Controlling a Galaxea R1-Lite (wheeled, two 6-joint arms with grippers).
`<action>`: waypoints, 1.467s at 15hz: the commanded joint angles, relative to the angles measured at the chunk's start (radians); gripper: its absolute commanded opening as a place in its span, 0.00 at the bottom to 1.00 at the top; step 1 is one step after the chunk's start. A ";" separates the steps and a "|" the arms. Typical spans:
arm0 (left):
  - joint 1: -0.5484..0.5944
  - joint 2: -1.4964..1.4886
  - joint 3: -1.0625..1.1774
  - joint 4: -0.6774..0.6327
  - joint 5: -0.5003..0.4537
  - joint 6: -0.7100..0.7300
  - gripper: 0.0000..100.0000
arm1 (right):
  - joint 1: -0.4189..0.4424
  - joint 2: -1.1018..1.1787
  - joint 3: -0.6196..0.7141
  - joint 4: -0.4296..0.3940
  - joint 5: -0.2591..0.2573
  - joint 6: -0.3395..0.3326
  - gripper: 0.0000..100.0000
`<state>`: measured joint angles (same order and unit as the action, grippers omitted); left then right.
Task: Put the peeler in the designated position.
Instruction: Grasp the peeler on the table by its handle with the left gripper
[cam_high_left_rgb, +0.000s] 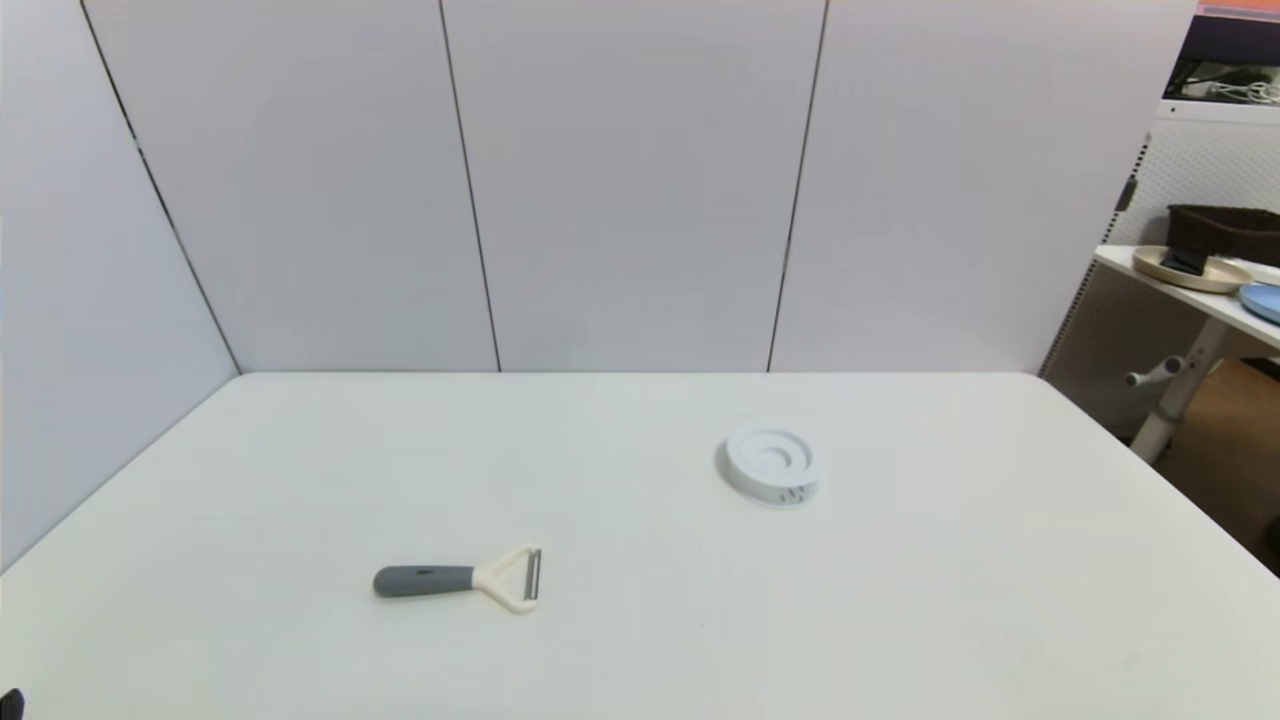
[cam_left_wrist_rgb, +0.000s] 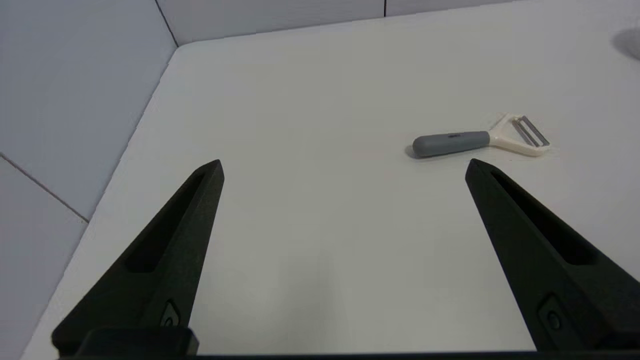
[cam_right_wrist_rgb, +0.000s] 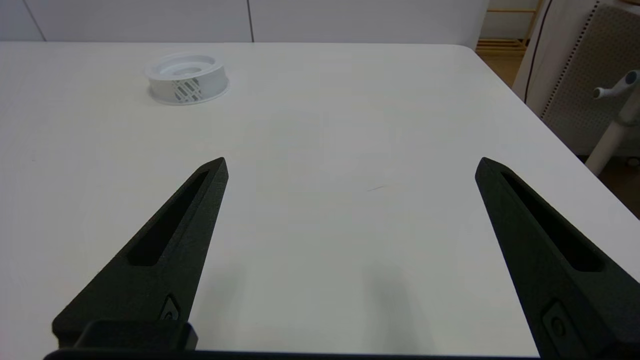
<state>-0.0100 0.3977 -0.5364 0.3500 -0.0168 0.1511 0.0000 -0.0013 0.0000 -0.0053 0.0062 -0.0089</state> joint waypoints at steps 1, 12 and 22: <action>-0.008 0.566 -0.412 0.219 -0.032 0.165 1.00 | 0.000 0.000 0.000 -0.001 0.000 0.000 1.00; -0.061 1.313 -0.677 0.277 -0.482 0.720 1.00 | 0.000 0.000 0.000 -0.001 0.001 0.000 1.00; -0.061 1.500 -0.657 0.279 -0.703 1.039 1.00 | 0.000 0.000 0.000 -0.001 0.001 0.001 1.00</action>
<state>-0.0702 1.8704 -1.2002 0.6253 -0.7115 1.1796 0.0000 -0.0013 0.0000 -0.0053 0.0070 -0.0085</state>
